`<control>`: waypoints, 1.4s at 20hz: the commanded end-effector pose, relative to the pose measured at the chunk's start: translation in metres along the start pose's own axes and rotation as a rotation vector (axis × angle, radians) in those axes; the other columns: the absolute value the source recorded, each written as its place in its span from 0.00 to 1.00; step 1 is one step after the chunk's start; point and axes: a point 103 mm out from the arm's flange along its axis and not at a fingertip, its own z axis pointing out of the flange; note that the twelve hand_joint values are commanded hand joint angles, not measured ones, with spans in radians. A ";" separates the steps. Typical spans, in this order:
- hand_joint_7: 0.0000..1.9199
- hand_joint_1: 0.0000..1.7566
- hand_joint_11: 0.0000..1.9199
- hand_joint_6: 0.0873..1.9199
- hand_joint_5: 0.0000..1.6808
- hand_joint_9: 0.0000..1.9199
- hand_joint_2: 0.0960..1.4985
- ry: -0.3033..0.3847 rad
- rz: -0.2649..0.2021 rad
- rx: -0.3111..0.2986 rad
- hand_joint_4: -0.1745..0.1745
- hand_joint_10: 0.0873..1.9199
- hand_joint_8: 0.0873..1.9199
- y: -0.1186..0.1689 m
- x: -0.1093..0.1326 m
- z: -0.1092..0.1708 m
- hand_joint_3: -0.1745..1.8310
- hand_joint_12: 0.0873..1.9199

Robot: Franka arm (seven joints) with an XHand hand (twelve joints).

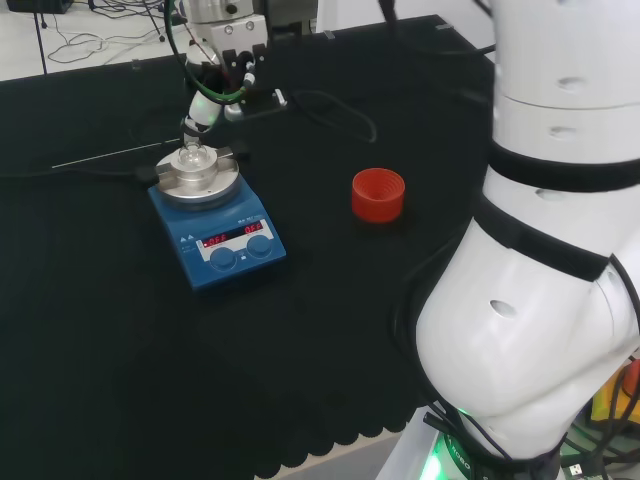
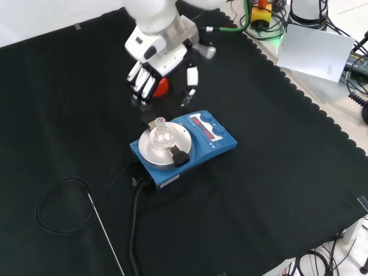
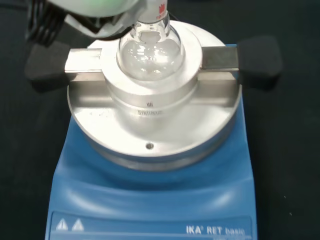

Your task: Turn on the heater.

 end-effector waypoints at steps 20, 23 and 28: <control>0.46 0.52 0.32 0.10 0.30 0.56 0.39 0.032 0.066 0.068 0.37 0.28 0.38 -0.140 -0.006 0.069 0.40 0.64; 0.55 0.55 0.41 0.11 0.32 0.65 0.40 0.025 0.062 0.099 0.33 0.29 0.41 -0.144 -0.006 0.080 0.41 0.60; 0.71 0.61 0.73 0.18 0.33 0.83 0.44 0.011 0.053 0.160 0.17 0.38 0.51 -0.148 0.000 0.099 0.40 0.40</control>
